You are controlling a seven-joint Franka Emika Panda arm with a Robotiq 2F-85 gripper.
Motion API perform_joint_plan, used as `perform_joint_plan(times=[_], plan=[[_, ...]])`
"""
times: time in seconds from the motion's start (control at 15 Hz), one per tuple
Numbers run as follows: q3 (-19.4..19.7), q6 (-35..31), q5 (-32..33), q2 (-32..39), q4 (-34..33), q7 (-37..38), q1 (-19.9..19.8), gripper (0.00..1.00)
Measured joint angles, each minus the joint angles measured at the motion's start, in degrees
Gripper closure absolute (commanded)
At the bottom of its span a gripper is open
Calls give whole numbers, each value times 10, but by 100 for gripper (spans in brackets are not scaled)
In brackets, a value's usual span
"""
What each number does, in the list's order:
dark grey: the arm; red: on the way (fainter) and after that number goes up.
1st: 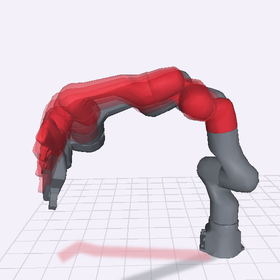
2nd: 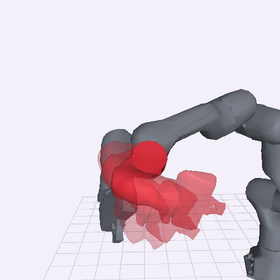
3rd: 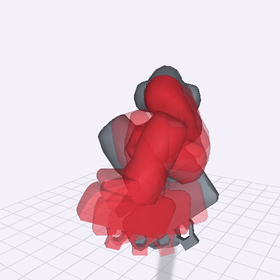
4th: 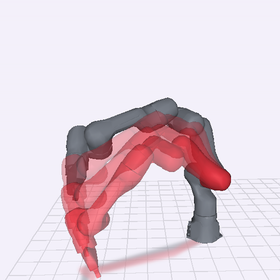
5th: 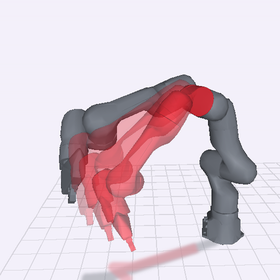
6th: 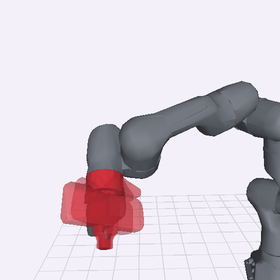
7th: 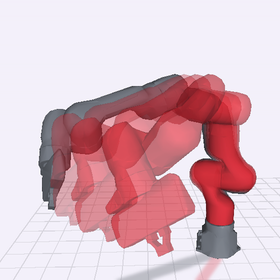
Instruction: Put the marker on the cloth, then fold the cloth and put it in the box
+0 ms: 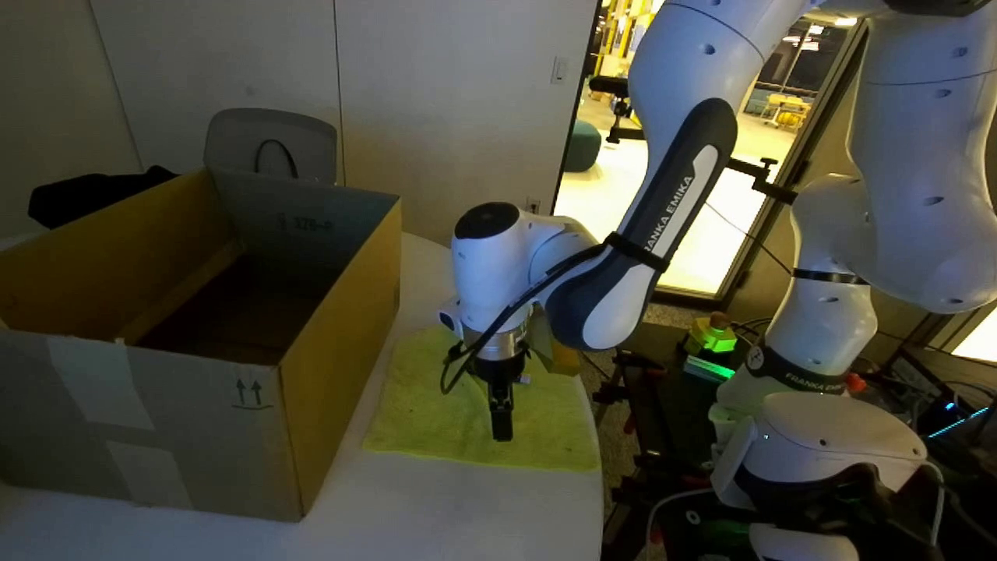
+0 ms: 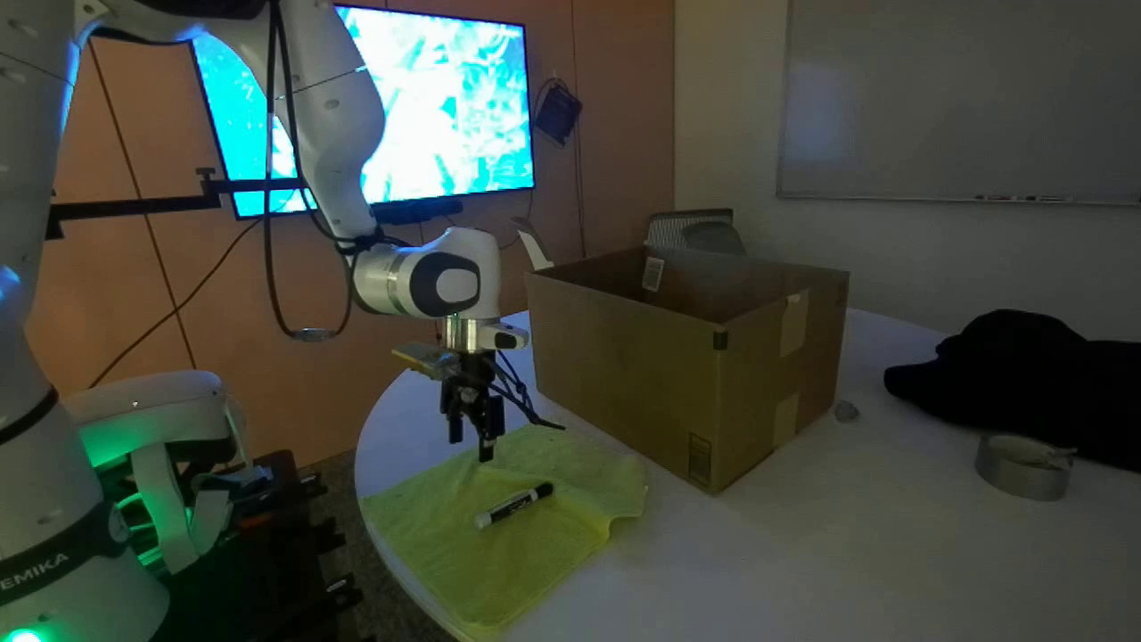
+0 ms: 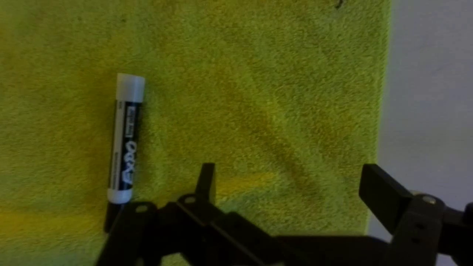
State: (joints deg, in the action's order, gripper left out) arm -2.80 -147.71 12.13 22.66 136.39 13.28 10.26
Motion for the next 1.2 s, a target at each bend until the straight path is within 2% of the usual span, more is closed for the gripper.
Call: perform_joint_plan(times=[0.4, 0.67, 1.13, 1.2], plan=[[-31, -9, -5, 10, 17, -41, 3, 0], [-35, -15, -18, 25, 17, -65, 3, 0], [-36, -69, -73, 52, 18, -70, -1, 0], [-36, -73, -75, 52, 18, -70, -1, 10]])
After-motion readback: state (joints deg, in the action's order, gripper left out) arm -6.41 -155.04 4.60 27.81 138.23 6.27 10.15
